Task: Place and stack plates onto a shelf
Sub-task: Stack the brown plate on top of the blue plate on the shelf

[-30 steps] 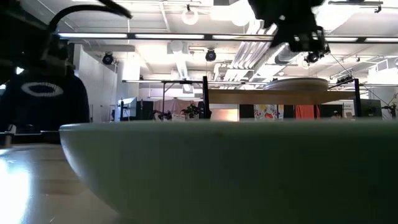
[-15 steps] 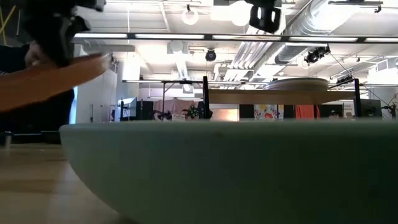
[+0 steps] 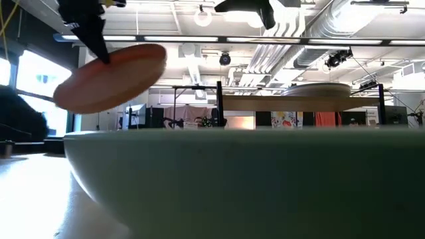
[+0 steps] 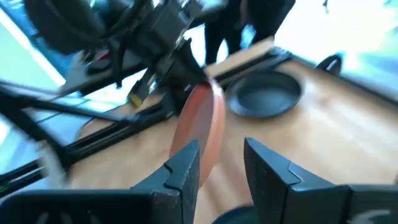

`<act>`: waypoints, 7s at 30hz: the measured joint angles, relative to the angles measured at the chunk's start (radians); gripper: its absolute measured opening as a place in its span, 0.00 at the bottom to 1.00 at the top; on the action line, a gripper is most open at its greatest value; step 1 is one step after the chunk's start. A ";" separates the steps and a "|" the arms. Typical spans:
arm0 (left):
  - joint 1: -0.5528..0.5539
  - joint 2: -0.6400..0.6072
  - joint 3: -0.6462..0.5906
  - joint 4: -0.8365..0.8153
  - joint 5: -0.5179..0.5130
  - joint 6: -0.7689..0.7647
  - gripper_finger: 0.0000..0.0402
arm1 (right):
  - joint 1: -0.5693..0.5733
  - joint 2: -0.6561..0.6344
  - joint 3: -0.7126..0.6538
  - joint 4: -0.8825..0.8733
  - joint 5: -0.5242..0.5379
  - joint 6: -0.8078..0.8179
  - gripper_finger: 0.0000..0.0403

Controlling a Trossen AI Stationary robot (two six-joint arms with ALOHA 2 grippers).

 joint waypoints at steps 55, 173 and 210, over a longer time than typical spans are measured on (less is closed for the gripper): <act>0.232 0.005 0.087 0.619 -0.279 0.211 0.05 | -0.157 0.000 0.002 0.027 0.291 -0.184 0.02; 0.334 -0.120 0.080 0.665 0.115 0.258 0.29 | -0.410 -0.779 -0.480 -0.824 0.537 1.611 0.01; 0.333 -0.120 0.080 0.665 0.114 0.260 0.29 | -0.512 -0.687 -0.479 -0.657 0.369 1.494 0.26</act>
